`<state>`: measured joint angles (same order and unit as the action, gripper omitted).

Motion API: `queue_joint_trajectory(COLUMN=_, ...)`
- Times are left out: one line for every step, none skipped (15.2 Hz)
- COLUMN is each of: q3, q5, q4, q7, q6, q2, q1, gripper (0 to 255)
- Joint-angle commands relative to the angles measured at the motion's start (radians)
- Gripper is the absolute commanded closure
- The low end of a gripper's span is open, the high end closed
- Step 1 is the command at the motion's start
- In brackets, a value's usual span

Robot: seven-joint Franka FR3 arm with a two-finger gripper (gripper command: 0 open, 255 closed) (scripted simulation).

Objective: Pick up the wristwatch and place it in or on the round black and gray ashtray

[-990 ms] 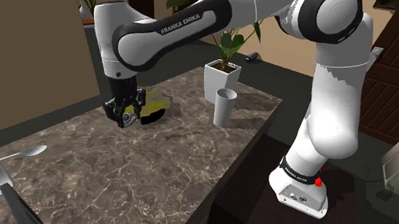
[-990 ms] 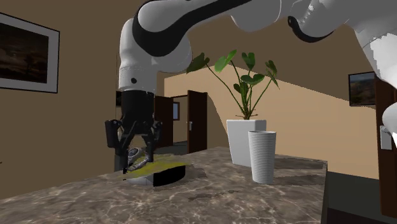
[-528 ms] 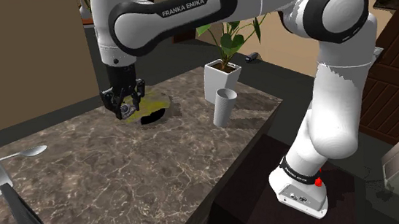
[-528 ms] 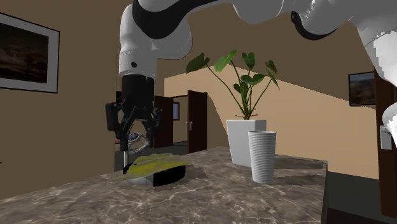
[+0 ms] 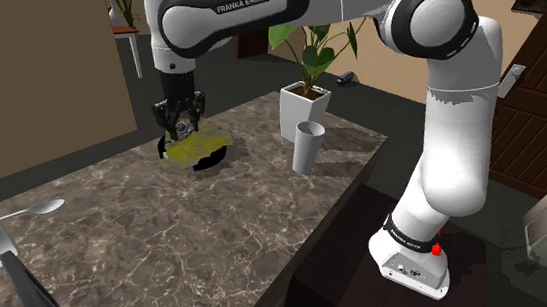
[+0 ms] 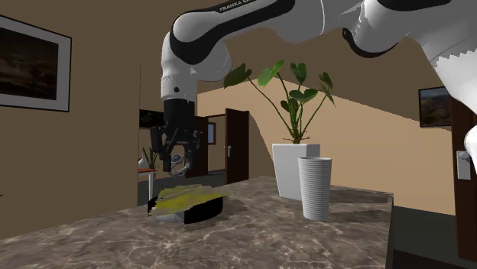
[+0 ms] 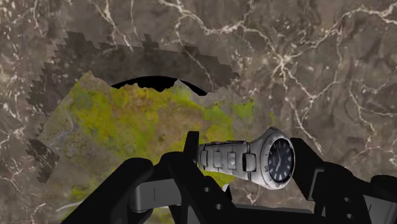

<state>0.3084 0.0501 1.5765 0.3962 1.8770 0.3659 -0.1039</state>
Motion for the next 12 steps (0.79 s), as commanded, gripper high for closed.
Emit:
queue_joint_trajectory(q3=-0.014, q5=0.008, q4=-0.057, q7=-0.035, q6=-0.020, q2=0.039, q1=0.018, gripper=255)
queue_joint_trajectory(q3=-0.021, q5=0.011, q4=-0.083, q7=-0.052, q6=-0.030, q2=0.056, q1=0.028, gripper=255)
queue_joint_trajectory(q3=-0.027, q5=0.013, q4=-0.110, q7=-0.069, q6=-0.040, q2=0.074, q1=0.037, gripper=255)
queue_joint_trajectory(q3=-0.034, q5=0.016, q4=-0.140, q7=-0.086, q6=-0.051, q2=0.093, q1=0.046, gripper=255)
queue_joint_trajectory(q3=-0.040, q5=0.019, q4=-0.172, q7=-0.103, q6=-0.063, q2=0.113, q1=0.055, gripper=255)
queue_joint_trajectory(q3=-0.046, q5=0.022, q4=-0.205, q7=-0.120, q6=-0.076, q2=0.135, q1=0.064, gripper=255)
queue_joint_trajectory(q3=-0.052, q5=0.025, q4=-0.242, q7=-0.136, q6=-0.090, q2=0.158, q1=0.072, gripper=255)
queue_joint_trajectory(q3=-0.054, q5=0.027, q4=-0.257, q7=-0.143, q6=-0.096, q2=0.168, q1=0.075, gripper=255)
queue_joint_trajectory(q3=-0.055, q5=0.027, q4=-0.246, q7=-0.143, q6=-0.084, q2=0.169, q1=0.076, gripper=255)
queue_joint_trajectory(q3=-0.055, q5=0.027, q4=-0.235, q7=-0.143, q6=-0.071, q2=0.171, q1=0.076, gripper=255)
queue_joint_trajectory(q3=-0.056, q5=0.028, q4=-0.224, q7=-0.143, q6=-0.059, q2=0.172, q1=0.077, gripper=255)
queue_joint_trajectory(q3=-0.056, q5=0.029, q4=-0.214, q7=-0.142, q6=-0.047, q2=0.175, q1=0.077, gripper=255)
